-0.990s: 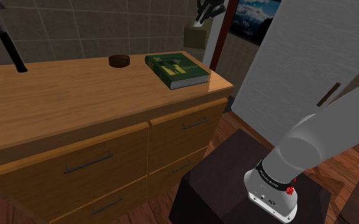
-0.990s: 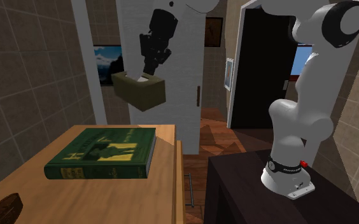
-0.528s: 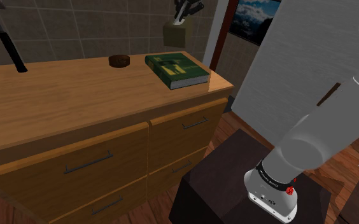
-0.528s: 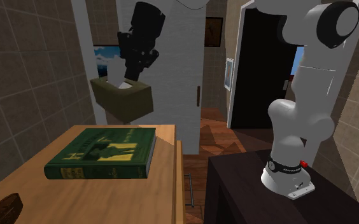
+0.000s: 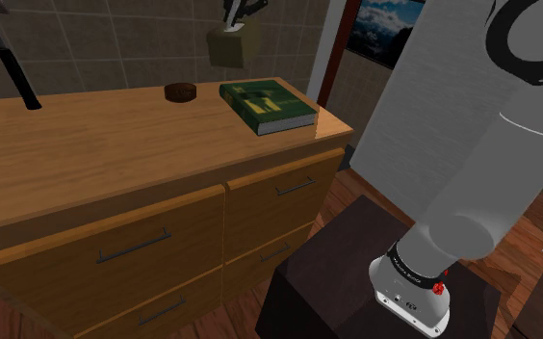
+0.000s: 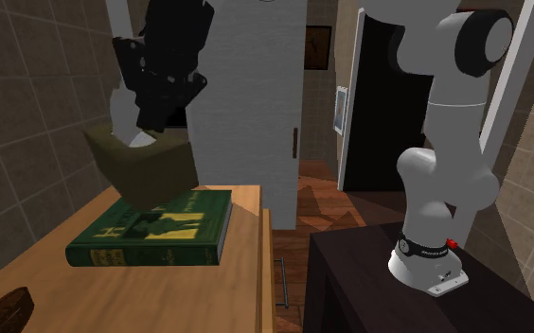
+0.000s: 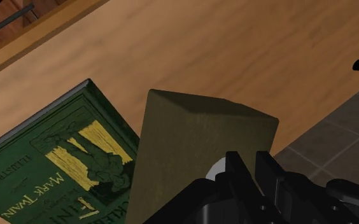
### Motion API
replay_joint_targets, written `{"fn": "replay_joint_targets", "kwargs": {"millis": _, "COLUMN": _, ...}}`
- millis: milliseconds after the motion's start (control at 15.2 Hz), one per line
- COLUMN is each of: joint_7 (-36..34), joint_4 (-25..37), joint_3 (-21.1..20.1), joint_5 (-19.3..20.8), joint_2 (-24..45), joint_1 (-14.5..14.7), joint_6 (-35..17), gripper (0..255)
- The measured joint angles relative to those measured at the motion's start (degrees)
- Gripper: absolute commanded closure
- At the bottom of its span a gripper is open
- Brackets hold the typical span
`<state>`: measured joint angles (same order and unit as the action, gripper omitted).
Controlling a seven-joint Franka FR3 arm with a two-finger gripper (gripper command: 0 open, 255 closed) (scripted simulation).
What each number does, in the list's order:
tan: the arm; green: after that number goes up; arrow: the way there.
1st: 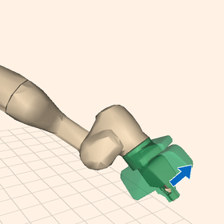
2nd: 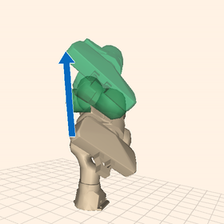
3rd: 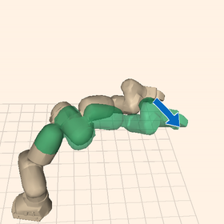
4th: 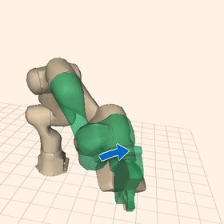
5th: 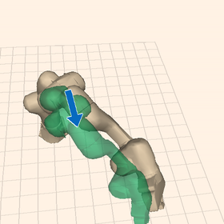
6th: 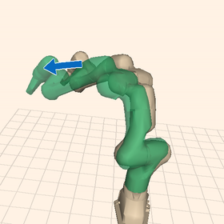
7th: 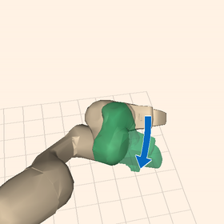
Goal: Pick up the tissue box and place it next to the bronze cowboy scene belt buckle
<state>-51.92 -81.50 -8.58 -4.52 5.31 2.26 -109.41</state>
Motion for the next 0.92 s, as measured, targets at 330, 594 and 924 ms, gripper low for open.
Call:
{"fn": "replay_joint_targets", "kwargs": {"millis": 330, "joint_7": -6.04, "joint_4": 11.94, "joint_3": -1.97, "joint_5": 4.18, "joint_2": 9.24, "joint_1": 4.16, "joint_6": 2.47, "gripper": 255}}
{"fn": "replay_joint_targets", "kwargs": {"millis": 594, "joint_7": -9.36, "joint_4": 23.22, "joint_3": -2.49, "joint_5": 7.12, "joint_2": 17.53, "joint_1": 7.59, "joint_6": 5.5, "gripper": 255}}
{"fn": "replay_joint_targets", "kwargs": {"millis": 924, "joint_7": -9.53, "joint_4": 16.7, "joint_3": -2.54, "joint_5": 6.85, "joint_2": 15.66, "joint_1": 7.28, "joint_6": 0.8, "gripper": 255}}
